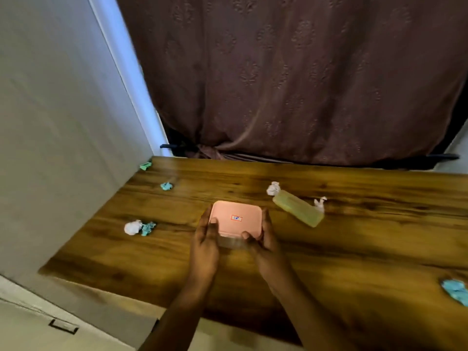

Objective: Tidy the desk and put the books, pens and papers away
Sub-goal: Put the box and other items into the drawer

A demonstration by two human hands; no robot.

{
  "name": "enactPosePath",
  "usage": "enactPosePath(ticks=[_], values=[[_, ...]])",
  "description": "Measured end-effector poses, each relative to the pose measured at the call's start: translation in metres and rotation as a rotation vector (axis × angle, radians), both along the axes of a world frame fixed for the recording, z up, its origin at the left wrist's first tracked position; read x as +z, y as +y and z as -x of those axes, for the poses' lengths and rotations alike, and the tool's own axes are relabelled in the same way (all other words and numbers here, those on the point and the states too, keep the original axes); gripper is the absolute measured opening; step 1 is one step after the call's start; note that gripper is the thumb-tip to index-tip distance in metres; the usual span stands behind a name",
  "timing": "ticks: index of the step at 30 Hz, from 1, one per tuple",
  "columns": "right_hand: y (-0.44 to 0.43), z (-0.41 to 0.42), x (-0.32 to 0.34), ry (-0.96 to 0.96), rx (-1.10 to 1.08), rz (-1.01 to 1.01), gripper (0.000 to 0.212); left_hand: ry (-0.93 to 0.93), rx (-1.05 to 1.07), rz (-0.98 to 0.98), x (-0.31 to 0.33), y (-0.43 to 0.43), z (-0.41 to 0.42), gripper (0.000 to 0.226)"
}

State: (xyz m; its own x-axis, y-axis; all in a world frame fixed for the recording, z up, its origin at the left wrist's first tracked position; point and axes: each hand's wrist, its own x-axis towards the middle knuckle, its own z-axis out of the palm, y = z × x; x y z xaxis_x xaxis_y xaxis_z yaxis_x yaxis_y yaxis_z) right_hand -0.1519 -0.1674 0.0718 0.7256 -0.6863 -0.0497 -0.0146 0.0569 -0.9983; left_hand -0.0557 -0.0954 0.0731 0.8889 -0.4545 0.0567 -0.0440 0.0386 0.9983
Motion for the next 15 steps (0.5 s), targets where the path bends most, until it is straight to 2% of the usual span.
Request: enactPosePath(ticks=[4, 8, 12, 14, 15], values=[[0.033, -0.064, -0.029, 0.141, -0.016, -0.001, 0.073, 0.121, -0.018, -0.079, -0.038, 0.031, -0.06, 0.037], [0.05, -0.09, -0.048, 0.202, -0.091, 0.011, 0.069, 0.206, -0.117, -0.048, -0.049, 0.045, -0.082, 0.037], [0.069, -0.085, -0.048, 0.267, -0.207, 0.07, 0.076, 0.123, -0.095, 0.005, -0.038, 0.064, -0.08, 0.056], [0.092, -0.066, -0.049, 0.248, -0.328, 0.175, 0.067, 0.02, -0.068, 0.056, -0.042, 0.093, -0.07, 0.055], [0.104, -0.055, -0.051, 0.173, -0.386, 0.224, 0.058, 0.003, -0.081, 0.096, -0.048, 0.108, -0.065, 0.053]])
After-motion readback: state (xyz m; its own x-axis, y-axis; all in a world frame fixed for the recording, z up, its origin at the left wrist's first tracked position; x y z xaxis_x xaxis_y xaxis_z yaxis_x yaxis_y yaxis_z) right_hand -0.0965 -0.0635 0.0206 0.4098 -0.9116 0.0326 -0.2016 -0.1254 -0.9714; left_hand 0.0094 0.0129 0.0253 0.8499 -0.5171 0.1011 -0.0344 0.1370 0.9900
